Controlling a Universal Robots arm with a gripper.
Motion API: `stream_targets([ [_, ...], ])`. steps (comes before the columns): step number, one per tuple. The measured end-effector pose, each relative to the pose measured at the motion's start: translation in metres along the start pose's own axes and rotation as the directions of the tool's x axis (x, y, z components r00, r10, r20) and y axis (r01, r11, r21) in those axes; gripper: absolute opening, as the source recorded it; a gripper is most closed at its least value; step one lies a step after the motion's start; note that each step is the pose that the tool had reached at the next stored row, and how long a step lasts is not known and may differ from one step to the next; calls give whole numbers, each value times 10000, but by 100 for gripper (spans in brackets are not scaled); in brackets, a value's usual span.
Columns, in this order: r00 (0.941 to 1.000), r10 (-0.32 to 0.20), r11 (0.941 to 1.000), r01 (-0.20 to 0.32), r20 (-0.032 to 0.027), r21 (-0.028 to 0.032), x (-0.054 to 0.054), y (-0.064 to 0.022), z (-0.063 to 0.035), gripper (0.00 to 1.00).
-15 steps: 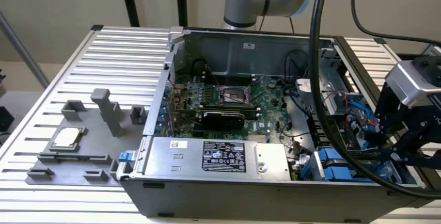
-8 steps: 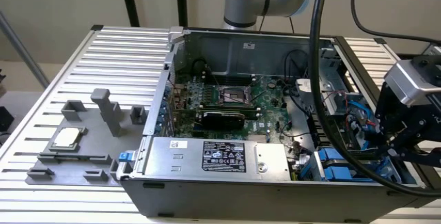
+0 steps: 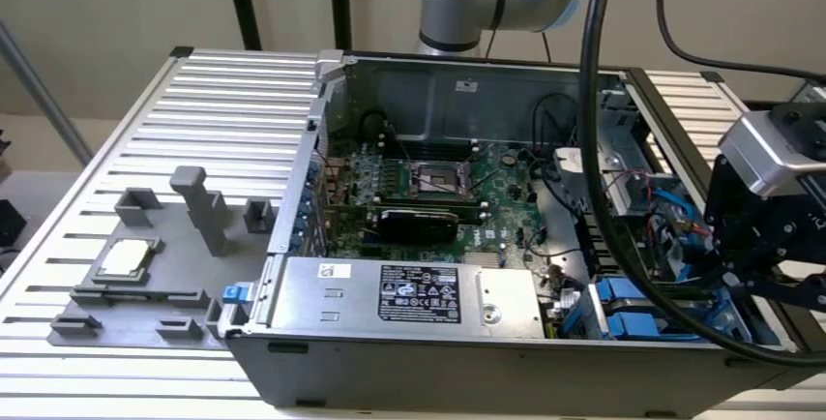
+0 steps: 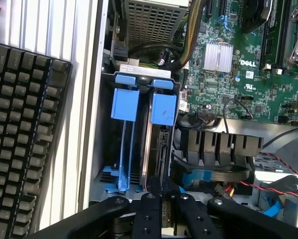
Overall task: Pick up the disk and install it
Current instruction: 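Insert the second disk wire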
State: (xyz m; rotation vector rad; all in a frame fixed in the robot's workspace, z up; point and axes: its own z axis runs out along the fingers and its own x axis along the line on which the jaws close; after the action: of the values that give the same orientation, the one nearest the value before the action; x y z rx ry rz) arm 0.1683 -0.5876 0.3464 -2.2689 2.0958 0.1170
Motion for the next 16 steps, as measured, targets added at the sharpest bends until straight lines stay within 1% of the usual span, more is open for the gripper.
stream_targets([
  [3,10000,0,10000,0,-1,0,-11,0,-3,0],
  [5,10000,-2,10000,2,-1,0,-22,15,-15,0],
  [10,10000,9,10000,-9,1,-4,-36,139,-19,0],
  [13,10000,91,10000,-91,4,-11,-38,177,-17,0],
  [16,9998,222,9997,-222,4,-35,-40,199,-13,0],
])
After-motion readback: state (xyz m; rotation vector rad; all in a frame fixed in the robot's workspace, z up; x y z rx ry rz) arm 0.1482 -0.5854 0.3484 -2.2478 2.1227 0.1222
